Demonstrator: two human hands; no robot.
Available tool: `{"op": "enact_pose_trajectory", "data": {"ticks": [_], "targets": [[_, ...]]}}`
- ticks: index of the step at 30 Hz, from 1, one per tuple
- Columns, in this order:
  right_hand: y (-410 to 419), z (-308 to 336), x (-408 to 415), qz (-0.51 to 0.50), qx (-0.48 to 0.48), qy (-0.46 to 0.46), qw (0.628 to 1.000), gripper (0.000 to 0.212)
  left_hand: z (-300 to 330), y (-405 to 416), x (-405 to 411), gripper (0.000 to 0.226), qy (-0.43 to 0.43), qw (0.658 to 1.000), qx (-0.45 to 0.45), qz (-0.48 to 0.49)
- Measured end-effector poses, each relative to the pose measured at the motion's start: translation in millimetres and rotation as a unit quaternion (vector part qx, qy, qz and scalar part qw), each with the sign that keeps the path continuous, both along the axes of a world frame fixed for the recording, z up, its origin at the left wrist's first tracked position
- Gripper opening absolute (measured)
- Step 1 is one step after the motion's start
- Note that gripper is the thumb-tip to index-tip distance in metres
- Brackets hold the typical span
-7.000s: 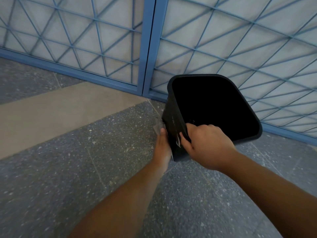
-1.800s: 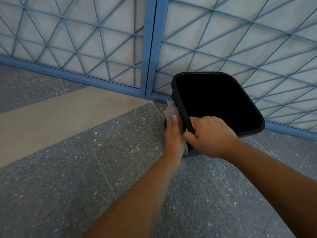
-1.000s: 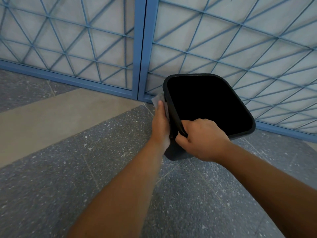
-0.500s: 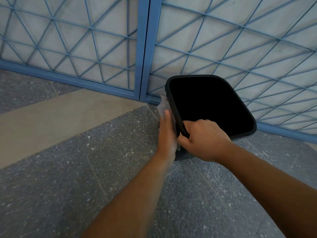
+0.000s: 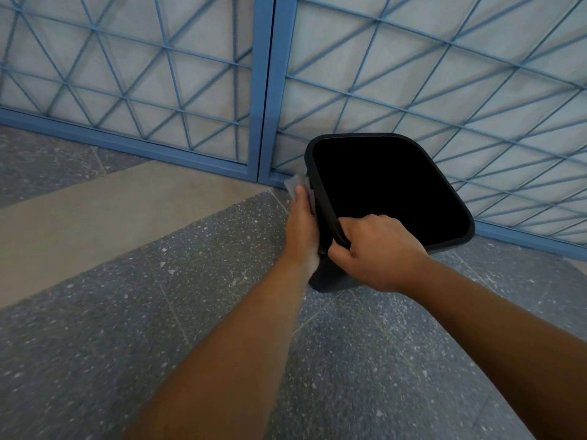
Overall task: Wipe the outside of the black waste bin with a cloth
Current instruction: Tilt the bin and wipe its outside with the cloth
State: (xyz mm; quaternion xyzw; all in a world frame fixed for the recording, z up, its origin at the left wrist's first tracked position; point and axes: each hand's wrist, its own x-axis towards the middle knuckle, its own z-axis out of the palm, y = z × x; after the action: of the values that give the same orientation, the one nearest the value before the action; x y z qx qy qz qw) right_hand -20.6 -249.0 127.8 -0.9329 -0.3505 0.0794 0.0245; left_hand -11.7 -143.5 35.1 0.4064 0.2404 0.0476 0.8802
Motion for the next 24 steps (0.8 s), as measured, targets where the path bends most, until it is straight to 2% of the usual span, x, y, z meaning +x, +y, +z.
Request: {"op": "enact_pose_trajectory", "data": {"ticks": [2, 5, 8, 10, 13, 15, 17, 19, 24], "targets": [[0, 0, 0, 0.003, -0.001, 0.0, 1.0, 0.029, 3, -6, -3, 0.056, -0.016, 1.0, 0.011, 0.023], [0, 0, 0, 0.005, -0.001, -0.001, 1.0, 0.026, -4, -15, -20, 0.06, -0.023, 0.999, 0.032, 0.004], [0, 1, -1, -0.002, 0.003, 0.002, 1.0, 0.028, -3, -4, -12, 0.061, 0.008, 1.0, -0.007, -0.001], [0, 0, 0, -0.002, 0.006, 0.003, 1.0, 0.029, 8, 1, -4, 0.058, -0.015, 0.999, -0.029, 0.005], [-1, 0, -1, -0.001, 0.005, 0.003, 1.0, 0.03, 7, -9, -12, 0.056, -0.041, 0.999, 0.006, 0.009], [-1, 0, 0, 0.0, 0.007, 0.003, 1.0, 0.028, -8, -11, -16, 0.061, -0.037, 0.999, 0.031, 0.015], [0, 0, 0, -0.004, 0.007, 0.005, 1.0, 0.027, -16, -7, -10, 0.062, -0.008, 1.0, 0.016, 0.006], [0, 0, 0, -0.008, 0.014, 0.011, 1.0, 0.028, -16, -4, -3, 0.061, -0.023, 1.0, -0.006, 0.009], [-1, 1, 1, -0.006, 0.013, 0.011, 1.0, 0.027, -14, -26, -30, 0.065, -0.064, 0.996, 0.054, -0.006]]}}
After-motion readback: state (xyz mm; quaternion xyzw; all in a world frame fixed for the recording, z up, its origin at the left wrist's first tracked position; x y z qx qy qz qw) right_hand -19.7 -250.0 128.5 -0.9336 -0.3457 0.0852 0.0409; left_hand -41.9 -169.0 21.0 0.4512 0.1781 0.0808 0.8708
